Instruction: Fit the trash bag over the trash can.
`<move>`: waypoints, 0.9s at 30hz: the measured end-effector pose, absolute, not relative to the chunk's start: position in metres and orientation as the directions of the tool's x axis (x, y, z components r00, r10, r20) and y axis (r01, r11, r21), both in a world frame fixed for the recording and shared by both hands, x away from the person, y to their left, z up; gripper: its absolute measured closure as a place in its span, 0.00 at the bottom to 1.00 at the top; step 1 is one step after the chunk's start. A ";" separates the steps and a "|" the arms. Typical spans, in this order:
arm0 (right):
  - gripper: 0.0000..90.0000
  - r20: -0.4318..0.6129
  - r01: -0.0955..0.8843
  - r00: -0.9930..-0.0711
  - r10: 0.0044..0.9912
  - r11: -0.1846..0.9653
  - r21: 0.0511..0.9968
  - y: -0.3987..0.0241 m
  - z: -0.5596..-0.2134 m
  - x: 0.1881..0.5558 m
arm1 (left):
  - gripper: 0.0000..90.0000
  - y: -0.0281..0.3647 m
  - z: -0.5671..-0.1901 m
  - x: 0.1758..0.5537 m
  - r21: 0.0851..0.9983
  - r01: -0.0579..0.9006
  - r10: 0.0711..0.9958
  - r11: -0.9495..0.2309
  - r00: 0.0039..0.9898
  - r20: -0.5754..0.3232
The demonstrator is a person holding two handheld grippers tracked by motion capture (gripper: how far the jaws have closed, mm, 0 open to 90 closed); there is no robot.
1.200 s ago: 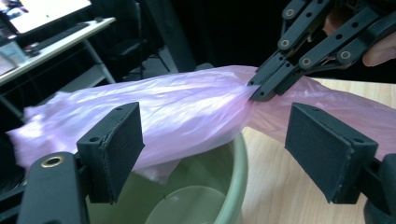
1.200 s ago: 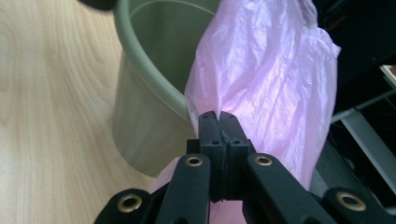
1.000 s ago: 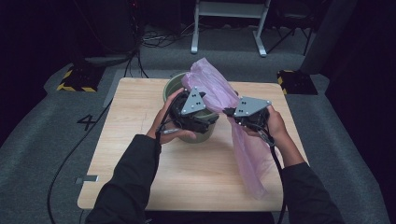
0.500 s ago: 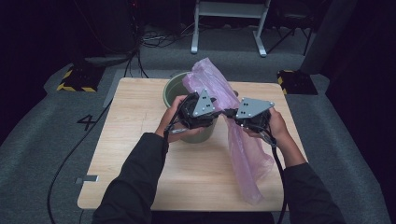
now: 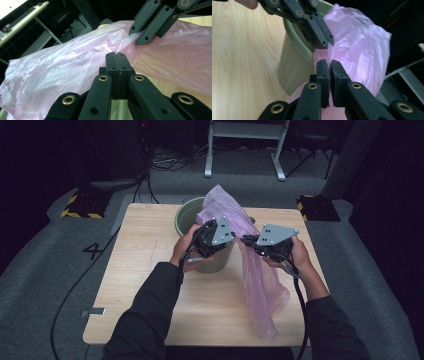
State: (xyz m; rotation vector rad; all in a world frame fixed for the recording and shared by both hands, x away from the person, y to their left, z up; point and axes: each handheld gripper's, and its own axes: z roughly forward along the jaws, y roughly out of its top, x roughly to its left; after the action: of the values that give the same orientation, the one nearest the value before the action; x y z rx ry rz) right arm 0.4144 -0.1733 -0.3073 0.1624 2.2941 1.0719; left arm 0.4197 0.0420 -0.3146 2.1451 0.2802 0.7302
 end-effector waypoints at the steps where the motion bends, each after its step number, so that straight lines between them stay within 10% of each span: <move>1: 0.92 -0.469 -0.137 -0.812 0.348 0.667 0.733 -0.174 -0.308 0.414 | 1.00 0.042 -0.315 0.419 0.772 -0.051 0.435 -0.634 0.801 0.410; 14: 0.28 -0.421 -0.019 -0.755 0.502 0.625 0.780 -0.187 -0.321 0.403 | 1.00 0.051 -0.315 0.419 0.774 -0.037 0.454 -0.632 0.792 0.408; 27: 0.46 -0.194 0.162 -0.819 0.540 0.542 0.825 -0.214 -0.377 0.406 | 1.00 0.062 -0.321 0.418 0.773 -0.019 0.461 -0.634 0.793 0.398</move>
State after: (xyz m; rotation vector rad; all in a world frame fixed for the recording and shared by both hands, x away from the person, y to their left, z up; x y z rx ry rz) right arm 0.4062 -0.2138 -0.3774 0.5709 2.3525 1.1950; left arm 0.4183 0.0616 -0.3211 2.1547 0.3261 0.7419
